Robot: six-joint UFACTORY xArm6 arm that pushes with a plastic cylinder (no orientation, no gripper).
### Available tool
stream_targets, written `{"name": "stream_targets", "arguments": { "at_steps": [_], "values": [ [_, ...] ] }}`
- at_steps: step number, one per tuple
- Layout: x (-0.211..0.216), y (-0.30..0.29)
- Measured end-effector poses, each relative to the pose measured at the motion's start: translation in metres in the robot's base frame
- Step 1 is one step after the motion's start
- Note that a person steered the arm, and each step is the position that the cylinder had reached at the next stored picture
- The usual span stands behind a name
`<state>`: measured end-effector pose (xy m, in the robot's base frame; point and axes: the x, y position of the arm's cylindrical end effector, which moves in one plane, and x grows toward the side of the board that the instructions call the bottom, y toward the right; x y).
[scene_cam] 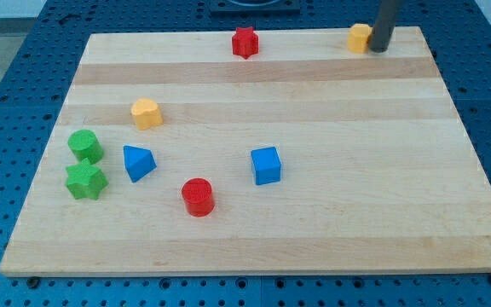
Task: Push the yellow hexagon towards center
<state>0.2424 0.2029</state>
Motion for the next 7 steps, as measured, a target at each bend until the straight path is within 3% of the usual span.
{"name": "stream_targets", "arguments": {
  "at_steps": [2,7],
  "values": [
    [-0.051,0.051],
    [-0.028,-0.047]
  ]
}}
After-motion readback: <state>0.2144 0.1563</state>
